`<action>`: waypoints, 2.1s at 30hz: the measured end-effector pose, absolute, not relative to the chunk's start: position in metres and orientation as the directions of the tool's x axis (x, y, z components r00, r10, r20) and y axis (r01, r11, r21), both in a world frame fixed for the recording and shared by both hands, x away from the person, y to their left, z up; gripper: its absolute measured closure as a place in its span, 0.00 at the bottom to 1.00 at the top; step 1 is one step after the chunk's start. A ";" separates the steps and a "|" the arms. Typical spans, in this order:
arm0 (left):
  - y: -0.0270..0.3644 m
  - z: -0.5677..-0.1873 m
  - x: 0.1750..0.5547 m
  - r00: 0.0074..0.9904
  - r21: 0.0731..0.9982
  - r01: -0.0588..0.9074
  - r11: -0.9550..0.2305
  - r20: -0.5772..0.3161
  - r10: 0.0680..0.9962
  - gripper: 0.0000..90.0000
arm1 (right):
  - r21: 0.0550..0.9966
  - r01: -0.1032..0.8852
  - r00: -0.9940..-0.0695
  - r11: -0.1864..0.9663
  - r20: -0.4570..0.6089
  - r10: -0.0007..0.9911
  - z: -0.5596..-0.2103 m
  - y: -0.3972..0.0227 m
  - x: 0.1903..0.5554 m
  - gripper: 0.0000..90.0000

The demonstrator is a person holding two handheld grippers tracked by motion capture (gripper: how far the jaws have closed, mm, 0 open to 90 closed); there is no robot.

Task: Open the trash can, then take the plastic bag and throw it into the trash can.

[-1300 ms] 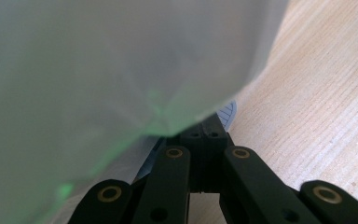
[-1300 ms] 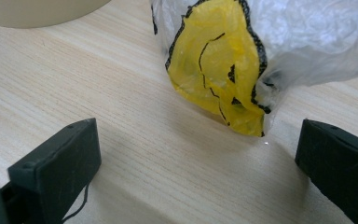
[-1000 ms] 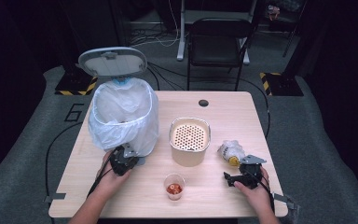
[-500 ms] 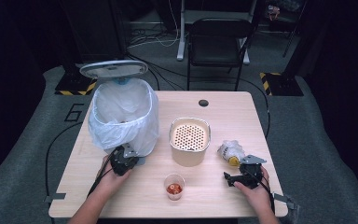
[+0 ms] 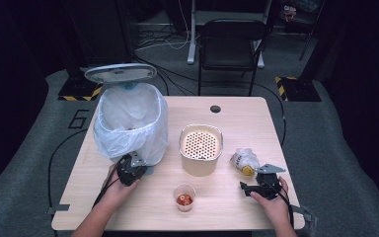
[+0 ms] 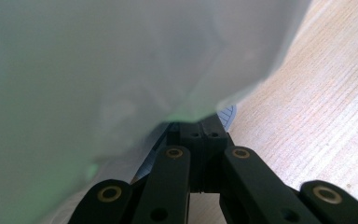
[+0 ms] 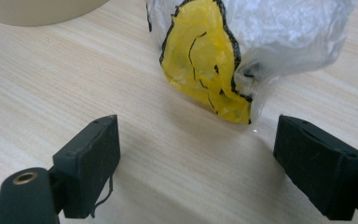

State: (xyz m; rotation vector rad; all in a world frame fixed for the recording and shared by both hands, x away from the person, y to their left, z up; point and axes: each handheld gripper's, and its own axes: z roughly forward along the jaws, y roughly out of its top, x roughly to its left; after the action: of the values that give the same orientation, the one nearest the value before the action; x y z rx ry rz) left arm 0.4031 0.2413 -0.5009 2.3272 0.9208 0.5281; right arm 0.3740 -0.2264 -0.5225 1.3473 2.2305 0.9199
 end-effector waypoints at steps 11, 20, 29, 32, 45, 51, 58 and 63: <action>0.239 -0.500 0.402 0.674 0.626 0.498 -0.600 0.155 0.722 1.00 | 0.673 0.652 -0.475 0.349 0.004 0.880 -0.506 -0.227 0.360 0.20; 0.240 -0.500 0.403 0.676 0.625 0.501 -0.599 0.150 0.721 1.00 | 0.689 0.636 -0.467 0.347 -0.015 0.884 -0.491 -0.234 0.356 0.19; 0.238 -0.500 0.402 0.669 0.623 0.506 -0.596 0.152 0.727 1.00 | 0.714 0.617 -0.451 0.332 -0.025 0.892 -0.473 -0.240 0.358 0.15; 0.238 -0.500 0.402 0.673 0.630 0.497 -0.597 0.155 0.724 1.00 | 0.724 0.600 -0.457 0.340 -0.039 0.888 -0.465 -0.243 0.359 0.16; 0.239 -0.499 0.403 0.674 0.622 0.503 -0.600 0.153 0.723 1.00 | 0.753 0.518 -0.574 0.406 -0.046 0.817 -0.439 -0.211 0.383 0.23; 0.238 -0.500 0.402 0.666 0.624 0.508 -0.594 0.153 0.730 1.00 | 0.744 0.507 -0.590 0.436 -0.070 0.805 -0.443 -0.199 0.398 0.23; 0.238 -0.500 0.402 0.667 0.624 0.507 -0.595 0.153 0.729 1.00 | 0.722 0.543 -0.565 0.430 -0.065 0.823 -0.456 -0.194 0.418 0.21; 0.237 -0.500 0.402 0.665 0.628 0.506 -0.592 0.153 0.731 1.00 | 0.692 0.576 -0.550 0.434 -0.064 0.833 -0.473 -0.200 0.434 0.20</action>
State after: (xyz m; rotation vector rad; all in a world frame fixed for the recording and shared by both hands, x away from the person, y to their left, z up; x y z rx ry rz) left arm 0.4016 0.2375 -0.5003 2.3313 0.9547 0.5427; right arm 0.4342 -0.1998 -0.4735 1.1956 2.2939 0.8793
